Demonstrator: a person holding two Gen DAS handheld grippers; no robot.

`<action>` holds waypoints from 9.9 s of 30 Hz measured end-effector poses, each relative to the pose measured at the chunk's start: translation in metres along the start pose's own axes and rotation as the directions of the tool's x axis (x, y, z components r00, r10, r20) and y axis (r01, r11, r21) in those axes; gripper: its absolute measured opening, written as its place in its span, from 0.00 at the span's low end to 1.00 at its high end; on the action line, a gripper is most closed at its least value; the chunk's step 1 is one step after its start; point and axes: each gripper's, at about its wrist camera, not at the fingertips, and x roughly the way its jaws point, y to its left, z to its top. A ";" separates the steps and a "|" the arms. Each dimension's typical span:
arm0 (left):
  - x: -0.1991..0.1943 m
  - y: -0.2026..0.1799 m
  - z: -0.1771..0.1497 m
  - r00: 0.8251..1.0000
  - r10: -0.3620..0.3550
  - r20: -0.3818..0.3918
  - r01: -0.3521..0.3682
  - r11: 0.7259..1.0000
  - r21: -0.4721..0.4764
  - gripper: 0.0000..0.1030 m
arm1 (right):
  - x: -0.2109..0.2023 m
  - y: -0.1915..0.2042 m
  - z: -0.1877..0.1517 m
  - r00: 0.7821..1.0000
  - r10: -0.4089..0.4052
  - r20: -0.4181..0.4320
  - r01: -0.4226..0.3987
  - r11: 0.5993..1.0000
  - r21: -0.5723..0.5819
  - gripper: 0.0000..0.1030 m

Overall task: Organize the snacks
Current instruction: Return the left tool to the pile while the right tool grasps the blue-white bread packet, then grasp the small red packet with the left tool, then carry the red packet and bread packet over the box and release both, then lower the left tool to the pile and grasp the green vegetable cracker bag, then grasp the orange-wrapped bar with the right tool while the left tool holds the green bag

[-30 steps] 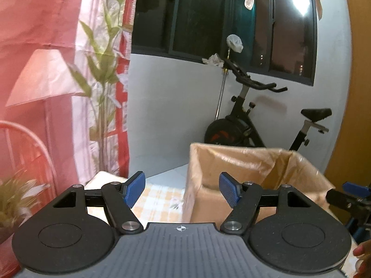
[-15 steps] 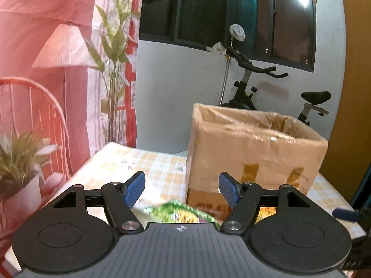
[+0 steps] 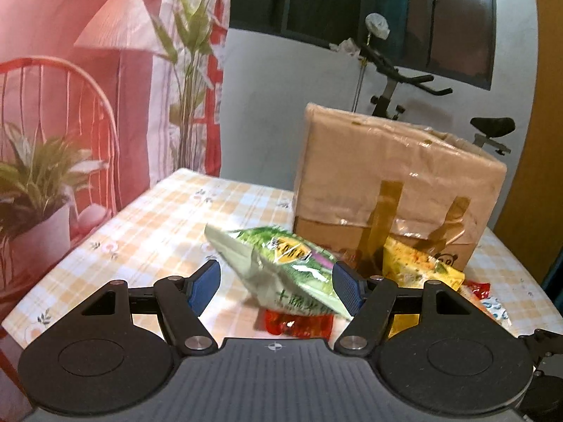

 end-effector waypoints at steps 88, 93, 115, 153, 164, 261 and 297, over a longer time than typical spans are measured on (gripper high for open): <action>0.043 -0.040 -0.057 0.955 -0.192 -0.225 0.240 0.948 0.208 0.21 | 0.013 -0.004 -0.018 0.998 0.035 0.044 -0.034 0.999 -0.018 0.71; 0.035 -0.044 -0.055 0.958 -0.211 -0.196 0.253 0.941 0.226 0.21 | 0.008 -0.003 -0.014 0.996 0.045 0.072 -0.044 0.999 -0.017 0.71; -0.010 -0.068 0.069 0.940 -0.322 0.113 0.280 0.917 0.285 0.22 | -0.051 -0.033 0.069 0.926 -0.049 0.374 0.068 0.997 -0.037 0.71; 0.145 -0.087 0.179 0.955 -0.296 -0.014 0.294 0.943 0.157 0.42 | 0.039 -0.099 0.218 0.947 -0.046 0.319 0.035 0.999 0.038 0.72; 0.123 -0.045 0.179 0.967 -0.255 -0.007 0.254 0.962 0.099 0.51 | 0.027 -0.100 0.217 0.953 -0.066 0.296 0.048 0.997 0.065 0.79; 0.104 0.039 0.016 0.947 -0.086 -0.309 0.016 0.975 -0.223 0.72 | 0.064 -0.102 0.031 0.997 -0.074 -0.030 0.079 0.964 0.252 0.57; 0.084 0.045 0.032 0.978 -0.084 -0.192 0.038 0.973 -0.229 0.70 | 0.009 -0.109 0.023 0.978 -0.162 0.134 0.108 0.934 0.341 0.40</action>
